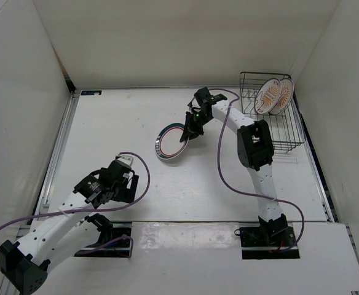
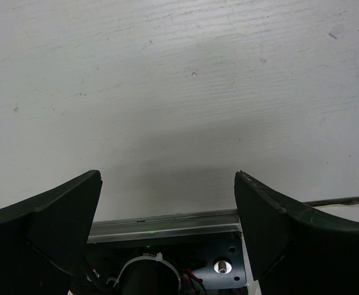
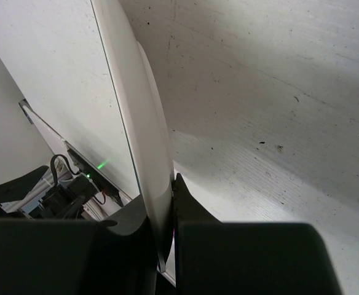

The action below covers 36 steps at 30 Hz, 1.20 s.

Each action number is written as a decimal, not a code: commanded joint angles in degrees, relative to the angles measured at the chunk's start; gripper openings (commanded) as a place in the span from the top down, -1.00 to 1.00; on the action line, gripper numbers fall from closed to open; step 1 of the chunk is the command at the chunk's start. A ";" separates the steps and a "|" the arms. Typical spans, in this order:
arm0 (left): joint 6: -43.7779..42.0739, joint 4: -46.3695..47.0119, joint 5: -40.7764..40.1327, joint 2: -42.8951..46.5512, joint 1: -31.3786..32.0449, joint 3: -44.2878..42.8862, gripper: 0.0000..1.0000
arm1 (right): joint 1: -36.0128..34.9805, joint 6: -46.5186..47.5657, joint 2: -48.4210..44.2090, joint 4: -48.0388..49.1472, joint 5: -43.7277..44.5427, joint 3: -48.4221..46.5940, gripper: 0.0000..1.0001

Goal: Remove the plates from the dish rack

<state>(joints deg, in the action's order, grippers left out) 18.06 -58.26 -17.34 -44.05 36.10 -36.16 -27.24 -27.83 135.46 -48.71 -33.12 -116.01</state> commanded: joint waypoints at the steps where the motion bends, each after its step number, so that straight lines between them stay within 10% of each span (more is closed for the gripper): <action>1: -0.13 0.52 -0.23 0.46 -0.24 -1.98 -1.00 | -0.09 0.15 -1.95 -1.57 4.65 1.31 0.87; 20: -0.31 0.52 0.20 0.28 -0.15 -1.98 -1.00 | 0.35 1.38 -6.87 0.62 7.81 9.12 0.33; 24: -0.31 0.52 0.29 0.37 -0.24 -1.89 -1.00 | 0.18 2.43 -6.26 -1.64 10.97 8.52 -0.81; 36: -0.31 0.69 0.38 0.19 -0.15 -1.98 -1.00 | 0.17 8.05 -7.22 -11.49 17.47 -0.08 -0.81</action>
<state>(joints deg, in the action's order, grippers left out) 18.04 -58.26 -17.30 -44.16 36.10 -36.16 -27.11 -23.53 130.76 -54.74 -20.49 -110.32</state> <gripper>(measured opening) 0.997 0.904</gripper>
